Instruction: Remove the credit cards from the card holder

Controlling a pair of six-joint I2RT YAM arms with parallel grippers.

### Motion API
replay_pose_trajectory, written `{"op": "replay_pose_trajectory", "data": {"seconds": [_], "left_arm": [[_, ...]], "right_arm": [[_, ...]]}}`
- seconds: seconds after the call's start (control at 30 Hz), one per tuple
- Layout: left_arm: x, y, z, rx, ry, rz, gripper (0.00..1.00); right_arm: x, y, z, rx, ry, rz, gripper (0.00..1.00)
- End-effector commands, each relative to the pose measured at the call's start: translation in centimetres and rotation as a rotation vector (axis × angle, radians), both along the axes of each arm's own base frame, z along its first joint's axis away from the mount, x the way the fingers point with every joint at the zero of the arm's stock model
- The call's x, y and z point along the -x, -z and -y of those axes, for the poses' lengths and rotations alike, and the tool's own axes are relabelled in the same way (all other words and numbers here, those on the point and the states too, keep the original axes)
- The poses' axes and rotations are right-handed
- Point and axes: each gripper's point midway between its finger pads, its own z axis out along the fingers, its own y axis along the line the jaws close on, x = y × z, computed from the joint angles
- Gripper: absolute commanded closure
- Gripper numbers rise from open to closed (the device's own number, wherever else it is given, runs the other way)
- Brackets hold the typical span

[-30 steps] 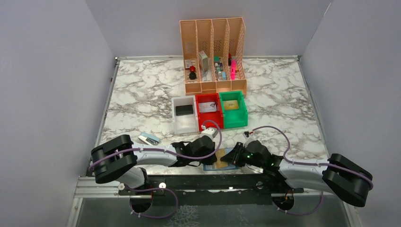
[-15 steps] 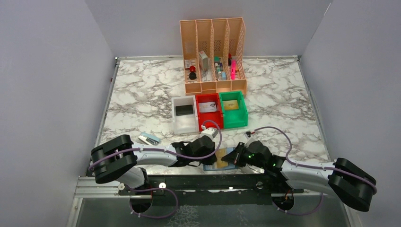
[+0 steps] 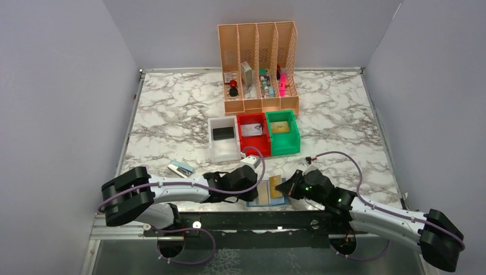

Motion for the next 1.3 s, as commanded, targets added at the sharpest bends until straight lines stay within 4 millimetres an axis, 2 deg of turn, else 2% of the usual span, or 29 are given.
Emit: {"op": "replay_pose_trajectory", "data": {"seconds": [0.0,0.07,0.2,0.33,0.47,0.6,0.73,0.87,0.97,1.07,1.17,1.27], "left_arm": [[-1.0,-1.4,-1.3,-0.062,-0.014,0.073,0.74],[-1.4,-2.3,-1.4,-0.070,-0.017,0.102,0.71],[-2.5,-4.0,-2.4,-0.112,-0.032,0.164,0.56],[-3.9,-5.5,-4.0,-0.157,-0.069,0.218,0.41],[-5.5,-7.4,-6.0,-0.182,-0.111,0.179,0.33],[-8.0,-9.1,-9.5,-0.231,-0.174,0.219,0.26],[-10.0,-10.4,-13.5,-0.275,-0.252,0.237,0.21],[-10.9,-10.9,-15.4,-0.286,-0.299,0.268,0.14],[-11.2,-10.6,-15.5,-0.300,-0.286,0.285,0.13],[-11.4,-10.3,-15.6,-0.315,-0.285,0.285,0.10],[-11.4,-10.4,-15.7,-0.311,-0.292,0.291,0.06],[-11.4,-11.1,-16.0,-0.295,-0.313,0.312,0.01]], "right_arm": [[-0.9,0.0,1.6,0.094,0.038,0.050,0.99],[-1.1,-0.3,1.6,0.097,0.035,0.070,0.99],[-1.7,-1.7,1.5,0.113,0.011,0.148,0.99],[-2.6,-3.9,1.5,0.129,-0.006,0.257,0.99],[-4.0,-6.6,2.3,0.182,0.021,0.376,0.99],[-5.8,-9.9,3.1,0.235,0.057,0.523,0.99],[-7.9,-12.6,3.8,0.368,0.068,0.708,0.99],[-10.7,-14.6,5.2,0.581,0.128,0.826,0.99],[-12.5,-15.5,4.5,0.761,0.064,0.975,0.99],[-14.7,-15.1,4.0,0.945,-0.020,1.056,0.99],[-16.3,-14.8,3.0,1.052,-0.136,1.099,0.99],[-17.9,-14.9,3.1,1.131,-0.219,1.136,0.99]]}}
